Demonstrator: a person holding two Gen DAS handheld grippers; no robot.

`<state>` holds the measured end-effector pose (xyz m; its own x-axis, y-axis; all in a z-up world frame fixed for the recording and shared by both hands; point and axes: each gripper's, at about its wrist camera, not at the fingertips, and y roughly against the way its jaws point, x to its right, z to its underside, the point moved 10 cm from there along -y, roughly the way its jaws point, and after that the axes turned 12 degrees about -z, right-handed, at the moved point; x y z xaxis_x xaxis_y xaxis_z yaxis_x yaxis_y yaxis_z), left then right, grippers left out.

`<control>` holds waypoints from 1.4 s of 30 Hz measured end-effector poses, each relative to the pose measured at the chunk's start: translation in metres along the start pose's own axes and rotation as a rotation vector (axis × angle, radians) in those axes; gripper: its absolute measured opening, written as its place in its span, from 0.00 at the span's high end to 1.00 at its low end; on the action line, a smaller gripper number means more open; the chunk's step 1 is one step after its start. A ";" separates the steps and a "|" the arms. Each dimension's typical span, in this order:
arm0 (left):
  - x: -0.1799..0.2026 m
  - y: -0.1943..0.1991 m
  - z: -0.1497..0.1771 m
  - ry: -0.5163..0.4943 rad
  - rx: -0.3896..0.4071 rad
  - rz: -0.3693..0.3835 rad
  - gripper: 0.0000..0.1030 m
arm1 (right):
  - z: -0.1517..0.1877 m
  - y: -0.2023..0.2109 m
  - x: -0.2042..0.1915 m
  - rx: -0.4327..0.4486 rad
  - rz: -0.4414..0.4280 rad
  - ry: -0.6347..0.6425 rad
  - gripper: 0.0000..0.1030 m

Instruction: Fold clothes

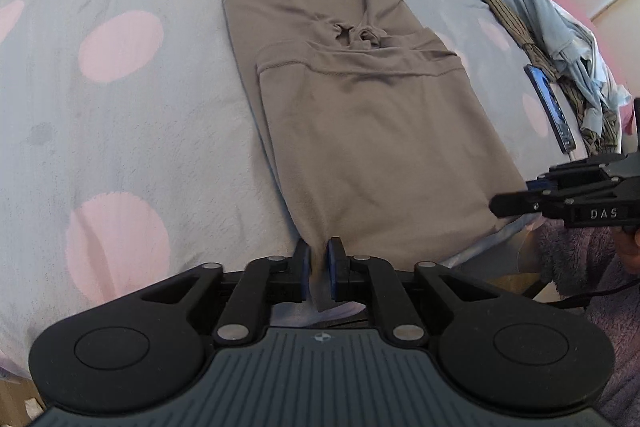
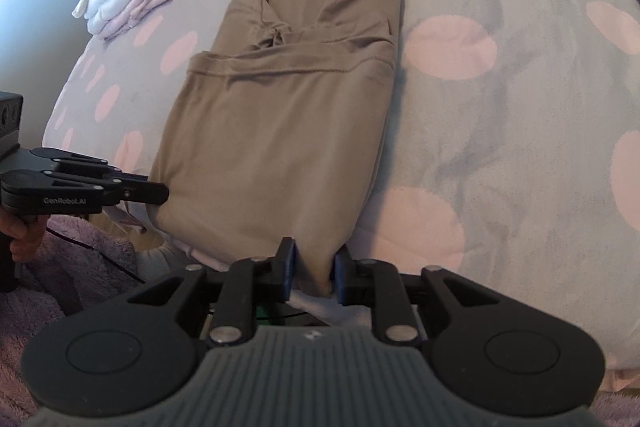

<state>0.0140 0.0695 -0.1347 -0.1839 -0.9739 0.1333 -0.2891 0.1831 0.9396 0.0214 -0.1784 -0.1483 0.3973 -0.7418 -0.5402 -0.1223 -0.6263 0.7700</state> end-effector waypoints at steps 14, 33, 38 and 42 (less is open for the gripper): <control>-0.026 0.026 -0.067 0.082 0.176 -0.039 0.55 | -0.058 0.026 0.011 0.147 0.109 0.067 0.70; 0.010 0.000 -0.188 0.010 0.278 -0.001 0.69 | -0.184 0.004 0.027 0.190 0.202 0.148 0.71; 0.033 -0.032 -0.220 -0.066 0.279 0.016 0.84 | -0.207 -0.005 0.040 0.190 0.203 0.128 0.85; 0.051 -0.062 -0.238 -0.143 0.260 0.048 0.87 | -0.215 -0.012 0.049 0.192 0.200 0.119 0.85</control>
<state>0.2458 -0.0233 -0.1113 -0.3279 -0.9380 0.1126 -0.5041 0.2746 0.8188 0.2381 -0.1559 -0.1112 0.4507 -0.8289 -0.3314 -0.3743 -0.5125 0.7728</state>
